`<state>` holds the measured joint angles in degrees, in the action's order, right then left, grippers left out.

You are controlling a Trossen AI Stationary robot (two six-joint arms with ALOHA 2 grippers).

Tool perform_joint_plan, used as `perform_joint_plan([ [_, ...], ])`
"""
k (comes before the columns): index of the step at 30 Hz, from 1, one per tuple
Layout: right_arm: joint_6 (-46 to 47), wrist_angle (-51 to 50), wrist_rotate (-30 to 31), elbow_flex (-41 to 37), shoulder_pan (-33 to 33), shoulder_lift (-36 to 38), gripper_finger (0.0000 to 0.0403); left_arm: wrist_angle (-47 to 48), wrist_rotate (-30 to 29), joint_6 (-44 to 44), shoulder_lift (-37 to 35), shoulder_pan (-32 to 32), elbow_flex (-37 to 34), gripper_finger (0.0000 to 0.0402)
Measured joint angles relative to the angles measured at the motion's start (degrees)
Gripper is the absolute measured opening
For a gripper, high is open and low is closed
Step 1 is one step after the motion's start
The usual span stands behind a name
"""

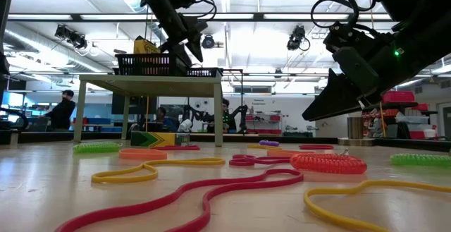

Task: Pick & Place Office Desk Supplies
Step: Put the red rubber band into the top right black bin

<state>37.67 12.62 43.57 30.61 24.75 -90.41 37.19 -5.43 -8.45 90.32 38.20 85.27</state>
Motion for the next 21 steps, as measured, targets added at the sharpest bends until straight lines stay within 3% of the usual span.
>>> perform_joint_plan([
  [4, 0.0, 0.0, 0.01, 0.0, -0.01, 0.0, 0.013, 0.1, -0.22, 0.39, 0.0, -0.16, 0.0, 0.0234],
  [7, -0.01, 0.0, 0.02, 0.0, -0.02, 0.0, 0.013, 0.15, -3.87, 1.2, 0.0, -0.91, 0.0, 0.0217],
  [15, -0.01, 0.01, 0.0, 0.0, -0.02, 0.0, 0.013, 0.45, -4.68, 4.05, 0.0, -1.88, 0.0, 0.0024],
  [18, 0.0, 0.0, 0.0, 0.0, -0.02, 0.0, 0.013, 0.35, -6.51, 6.71, 0.0, -3.35, 0.0, 0.0013],
  [21, -0.01, 0.01, 0.01, 0.0, -0.01, 0.0, 0.013, -0.04, -11.72, 6.18, 0.0, -4.91, 0.0, 0.0041],
])
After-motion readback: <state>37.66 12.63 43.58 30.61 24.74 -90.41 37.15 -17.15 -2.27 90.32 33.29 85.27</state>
